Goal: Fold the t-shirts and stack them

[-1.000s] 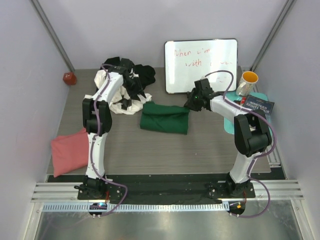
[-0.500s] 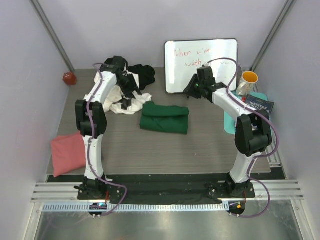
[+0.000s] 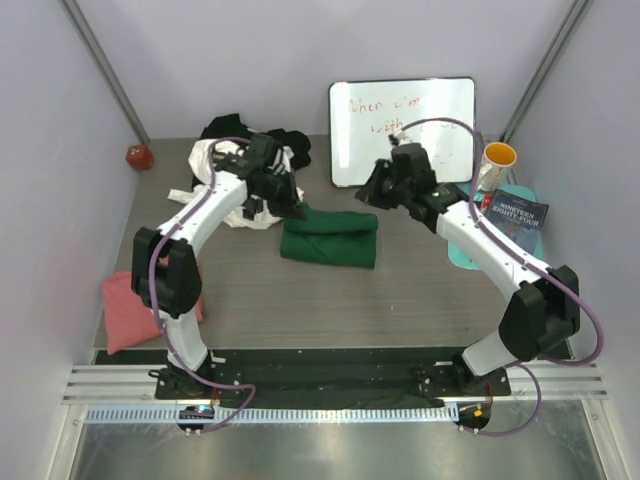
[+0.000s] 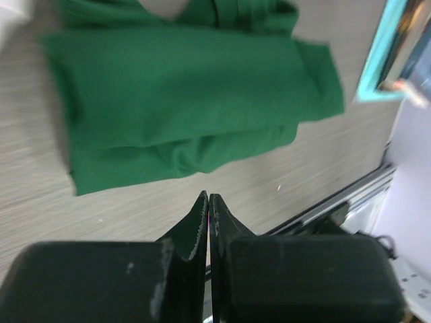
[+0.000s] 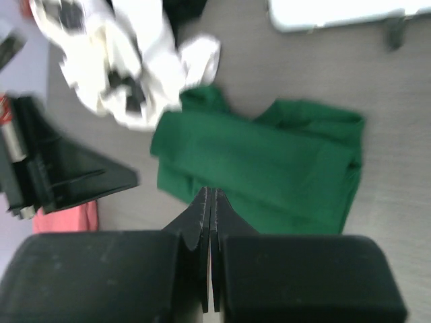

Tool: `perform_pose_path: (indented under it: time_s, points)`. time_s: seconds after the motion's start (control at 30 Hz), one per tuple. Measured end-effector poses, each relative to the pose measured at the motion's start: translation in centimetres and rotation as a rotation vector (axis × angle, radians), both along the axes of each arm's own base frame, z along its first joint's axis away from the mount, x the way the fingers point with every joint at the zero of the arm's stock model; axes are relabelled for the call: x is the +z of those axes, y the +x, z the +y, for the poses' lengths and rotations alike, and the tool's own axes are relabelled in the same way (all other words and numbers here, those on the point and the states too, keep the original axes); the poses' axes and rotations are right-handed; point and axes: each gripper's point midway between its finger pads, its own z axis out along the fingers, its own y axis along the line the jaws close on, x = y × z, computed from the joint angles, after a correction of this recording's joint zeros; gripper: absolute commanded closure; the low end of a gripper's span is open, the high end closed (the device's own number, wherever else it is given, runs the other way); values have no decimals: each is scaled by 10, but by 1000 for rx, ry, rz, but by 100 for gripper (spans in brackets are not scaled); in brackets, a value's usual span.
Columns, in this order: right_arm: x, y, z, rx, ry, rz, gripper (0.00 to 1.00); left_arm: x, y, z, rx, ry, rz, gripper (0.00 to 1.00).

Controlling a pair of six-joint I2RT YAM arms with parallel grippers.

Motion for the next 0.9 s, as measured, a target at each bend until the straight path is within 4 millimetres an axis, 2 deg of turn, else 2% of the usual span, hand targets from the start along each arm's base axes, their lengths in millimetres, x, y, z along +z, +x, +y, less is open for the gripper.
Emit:
perform_pose_path:
  time_s: [0.03,0.17,0.23,0.3,0.57,0.73,0.9]
  points:
    - [-7,-8,9,30,-9,13,99,-10,-6,-9,-25,9,16,100]
    - [-67,-40,41,140,-84,138,99,-53,-24,-36,-101,65,88,100]
    - [-98,-51,45,164,-125,205,99,-75,-28,-40,-118,105,119,100]
    - [-118,-56,43,166,-154,252,99,-90,-29,-40,-120,134,141,100]
    - [-158,-55,32,145,-230,324,99,-110,-25,-22,-75,225,142,100]
    - [-194,-58,25,130,-294,400,99,-130,-37,-9,-58,287,181,100]
    - [-200,-54,23,112,-320,403,99,-145,-48,3,-41,333,218,100]
